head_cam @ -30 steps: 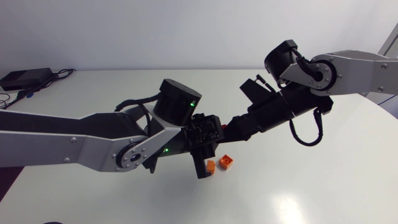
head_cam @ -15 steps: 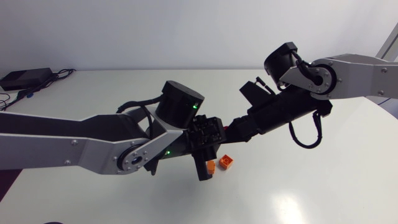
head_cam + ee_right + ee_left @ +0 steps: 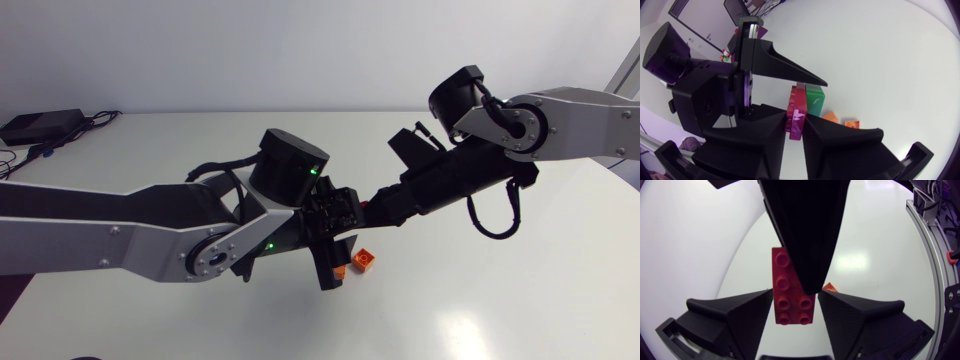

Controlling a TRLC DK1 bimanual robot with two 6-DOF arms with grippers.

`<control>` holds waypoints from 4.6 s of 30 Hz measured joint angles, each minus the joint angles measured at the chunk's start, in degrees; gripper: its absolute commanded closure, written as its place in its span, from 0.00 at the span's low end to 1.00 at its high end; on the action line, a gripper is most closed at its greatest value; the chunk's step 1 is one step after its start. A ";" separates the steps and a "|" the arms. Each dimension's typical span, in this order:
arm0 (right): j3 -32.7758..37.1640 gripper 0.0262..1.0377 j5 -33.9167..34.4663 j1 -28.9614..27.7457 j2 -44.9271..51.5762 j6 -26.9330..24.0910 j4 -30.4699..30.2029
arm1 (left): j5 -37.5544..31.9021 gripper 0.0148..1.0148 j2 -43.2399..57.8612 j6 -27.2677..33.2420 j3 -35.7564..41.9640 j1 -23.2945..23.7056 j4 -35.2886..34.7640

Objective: Disassemble duplo

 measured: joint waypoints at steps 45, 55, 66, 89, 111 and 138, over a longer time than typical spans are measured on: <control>3.45 0.84 -36.85 -13.51 8.72 -9.94 -15.13 | 28.13 0.25 -7.87 -11.50 -4.33 11.02 11.39; 6.23 0.84 -37.00 -12.04 8.87 -9.94 -16.61 | 30.80 0.25 -6.71 -11.50 -4.33 13.55 11.74; 6.23 0.84 -37.11 -11.76 8.87 -9.94 -16.59 | 31.80 0.70 -5.97 -11.50 -4.33 13.33 12.92; 6.56 0.84 -38.47 -12.20 8.70 -9.92 -18.12 | 31.61 0.71 -5.84 -10.78 -5.68 11.98 15.89; 6.43 0.03 -32.17 -11.76 8.66 -13.73 -18.03 | 28.28 0.71 -9.14 -6.67 -3.65 11.76 5.44; -6.51 0.04 -2.67 -12.48 -1.95 -27.93 2.40 | 24.22 0.71 -1.90 12.04 8.39 16.63 -23.82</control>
